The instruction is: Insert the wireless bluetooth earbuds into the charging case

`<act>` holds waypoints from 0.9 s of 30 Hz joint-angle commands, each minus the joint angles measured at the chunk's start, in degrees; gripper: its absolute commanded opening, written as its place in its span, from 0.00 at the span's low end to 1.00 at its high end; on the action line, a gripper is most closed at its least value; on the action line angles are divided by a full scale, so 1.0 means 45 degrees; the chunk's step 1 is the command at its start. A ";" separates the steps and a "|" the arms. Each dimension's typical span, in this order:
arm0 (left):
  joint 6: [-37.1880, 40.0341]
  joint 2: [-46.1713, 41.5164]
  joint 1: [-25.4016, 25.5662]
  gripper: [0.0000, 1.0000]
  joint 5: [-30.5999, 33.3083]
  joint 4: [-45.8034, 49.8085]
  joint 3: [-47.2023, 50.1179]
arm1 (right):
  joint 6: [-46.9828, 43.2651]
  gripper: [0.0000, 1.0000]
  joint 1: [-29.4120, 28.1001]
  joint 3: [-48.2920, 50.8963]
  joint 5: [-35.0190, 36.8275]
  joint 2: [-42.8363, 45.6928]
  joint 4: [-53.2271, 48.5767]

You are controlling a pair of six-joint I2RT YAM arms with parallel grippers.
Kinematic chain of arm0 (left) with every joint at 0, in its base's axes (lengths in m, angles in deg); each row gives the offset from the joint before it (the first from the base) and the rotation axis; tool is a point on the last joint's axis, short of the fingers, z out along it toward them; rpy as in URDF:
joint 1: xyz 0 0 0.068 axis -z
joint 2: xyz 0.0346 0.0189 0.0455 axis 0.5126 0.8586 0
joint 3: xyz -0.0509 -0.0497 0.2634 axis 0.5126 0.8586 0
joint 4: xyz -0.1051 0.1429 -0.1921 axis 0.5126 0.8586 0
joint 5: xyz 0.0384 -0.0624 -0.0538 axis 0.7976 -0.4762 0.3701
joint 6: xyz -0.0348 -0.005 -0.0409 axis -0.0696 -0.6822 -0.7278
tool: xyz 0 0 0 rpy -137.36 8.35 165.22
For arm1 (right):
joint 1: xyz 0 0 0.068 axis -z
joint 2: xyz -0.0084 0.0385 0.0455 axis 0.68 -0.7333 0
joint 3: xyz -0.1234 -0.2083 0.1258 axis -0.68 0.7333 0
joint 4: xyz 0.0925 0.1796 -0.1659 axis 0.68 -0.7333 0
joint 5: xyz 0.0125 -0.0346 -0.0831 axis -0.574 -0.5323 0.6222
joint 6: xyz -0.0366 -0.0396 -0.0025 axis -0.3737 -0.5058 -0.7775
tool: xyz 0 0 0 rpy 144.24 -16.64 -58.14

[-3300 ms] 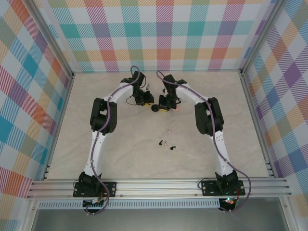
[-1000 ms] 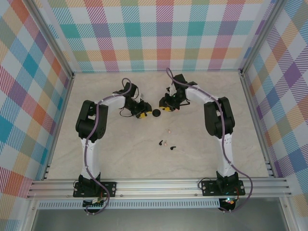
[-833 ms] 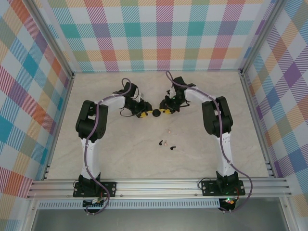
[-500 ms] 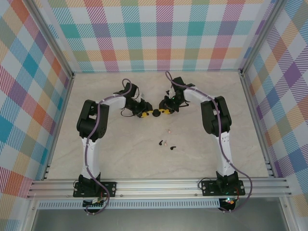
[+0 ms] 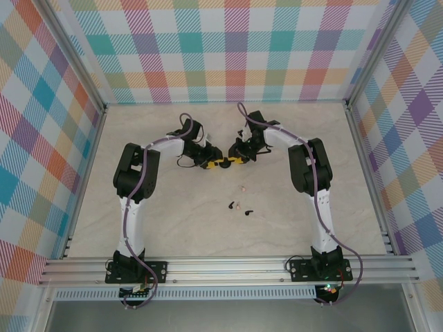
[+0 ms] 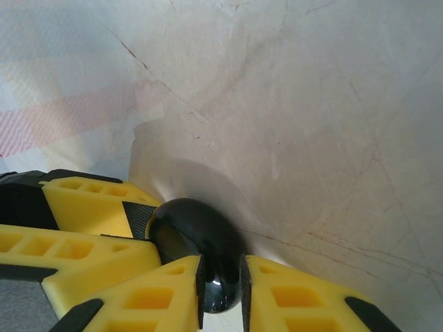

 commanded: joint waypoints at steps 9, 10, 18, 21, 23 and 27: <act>-0.1095 0.0462 0.0310 0.36 -0.0874 -0.0834 0.0021 | 0.0126 0.22 -0.0104 0.0023 -0.0179 -0.0287 -0.0074; -0.1140 0.0467 0.0310 0.36 -0.0886 -0.0829 0.0041 | 0.0123 0.22 -0.0102 0.0033 -0.0196 -0.0276 -0.0060; -0.1325 0.0483 0.0384 0.35 -0.0872 -0.1331 0.0075 | 0.0156 0.22 -0.0103 0.0073 -0.0279 -0.0281 -0.0001; -0.1352 0.0504 0.0388 0.35 -0.0807 -0.1313 0.0056 | 0.0144 0.22 -0.0103 0.0072 -0.0296 -0.0276 -0.0031; -0.1377 0.0506 0.0388 0.34 -0.0790 -0.1326 0.0066 | 0.0154 0.22 -0.0103 0.0072 -0.0314 -0.0256 -0.0037; -0.1469 0.0561 0.0388 0.34 -0.0765 -0.1390 0.0051 | 0.0131 0.23 -0.0103 0.0072 -0.0337 -0.0214 -0.0053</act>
